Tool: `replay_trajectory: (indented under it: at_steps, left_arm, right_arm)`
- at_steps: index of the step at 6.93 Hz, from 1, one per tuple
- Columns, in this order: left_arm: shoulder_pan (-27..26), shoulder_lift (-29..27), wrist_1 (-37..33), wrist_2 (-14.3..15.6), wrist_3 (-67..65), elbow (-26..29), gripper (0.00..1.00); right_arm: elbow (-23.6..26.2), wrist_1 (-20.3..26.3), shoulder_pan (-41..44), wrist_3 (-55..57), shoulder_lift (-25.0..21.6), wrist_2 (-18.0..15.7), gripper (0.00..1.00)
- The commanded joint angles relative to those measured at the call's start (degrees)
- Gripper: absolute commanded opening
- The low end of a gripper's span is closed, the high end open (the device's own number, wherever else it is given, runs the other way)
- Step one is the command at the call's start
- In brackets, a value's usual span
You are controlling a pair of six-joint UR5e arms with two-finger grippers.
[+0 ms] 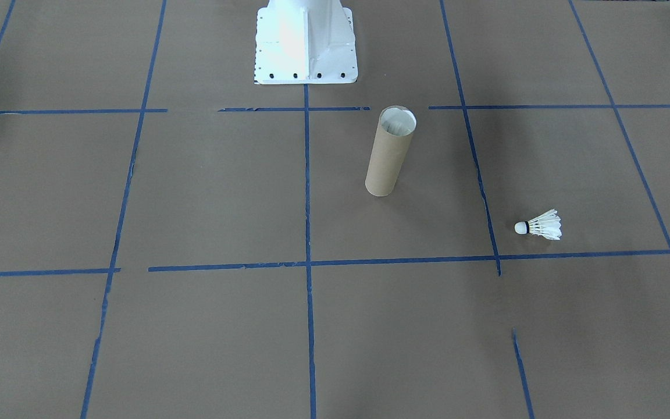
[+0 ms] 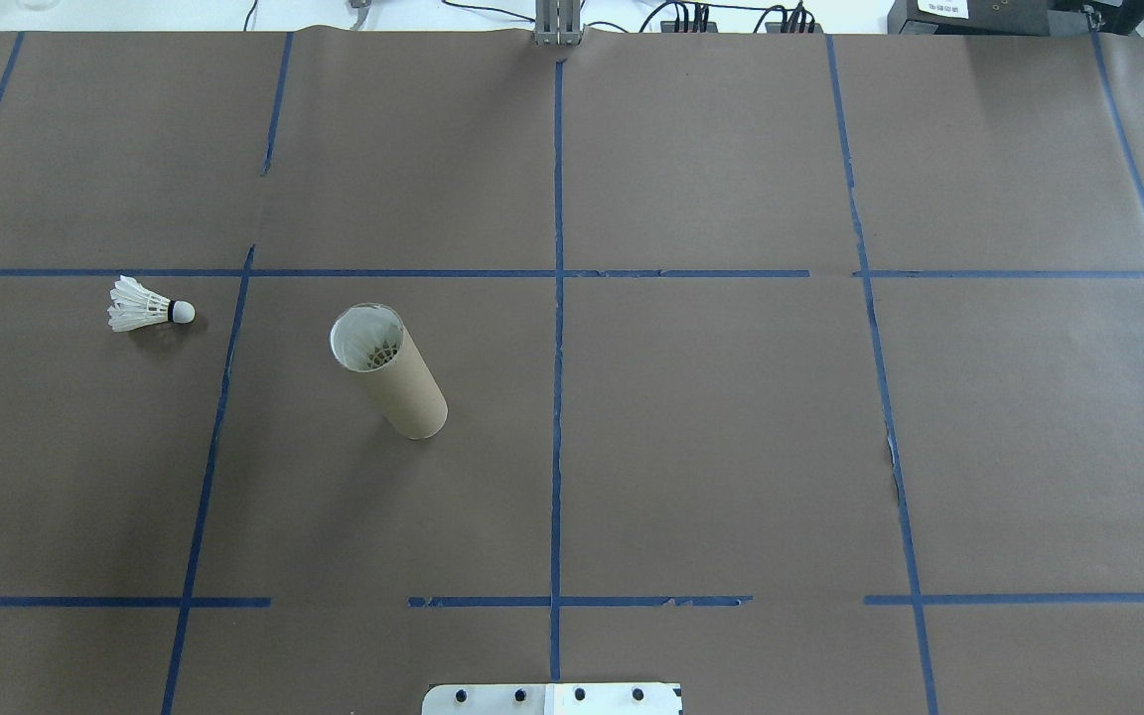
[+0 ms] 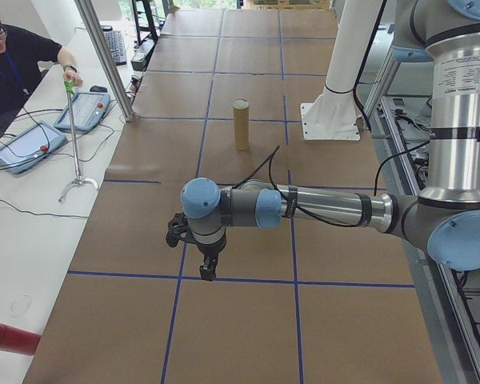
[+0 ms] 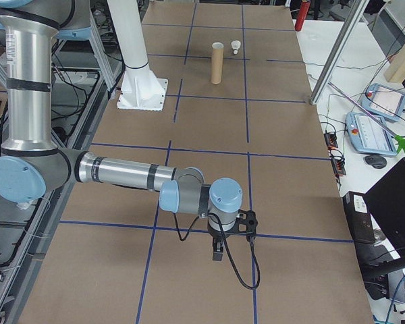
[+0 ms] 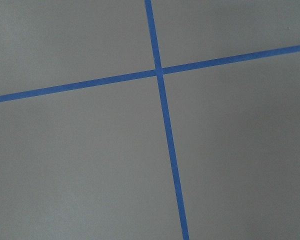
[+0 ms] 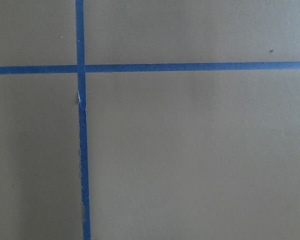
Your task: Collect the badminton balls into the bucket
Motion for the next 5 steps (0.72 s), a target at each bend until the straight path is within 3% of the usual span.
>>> replay_trajectory:
  at_steps: [1,3,4,5]
  left_arm:
    - [-0.08,-0.10,0.00,0.00,0.00,-0.17,1.00]
    - [0.01,-0.36,0.00,0.43,0.00,-0.35,1.00]
    - [0.18,-2.02,-0.17,3.22,-0.09,-0.53,1.00]
    - [0.18,-3.25,-0.44,3.60,-0.09,-0.88,1.00]
  right_arm:
    - [0.00,0.00,0.00,0.00,0.00,-0.04,1.00]
    - [0.00,0.00,0.00,0.00,0.00,-0.04,1.00]
    - [0.00,0.00,0.00,0.00,-0.08,-0.04,1.00]
    - [0.00,0.00,0.00,0.00,0.00,0.04,1.00]
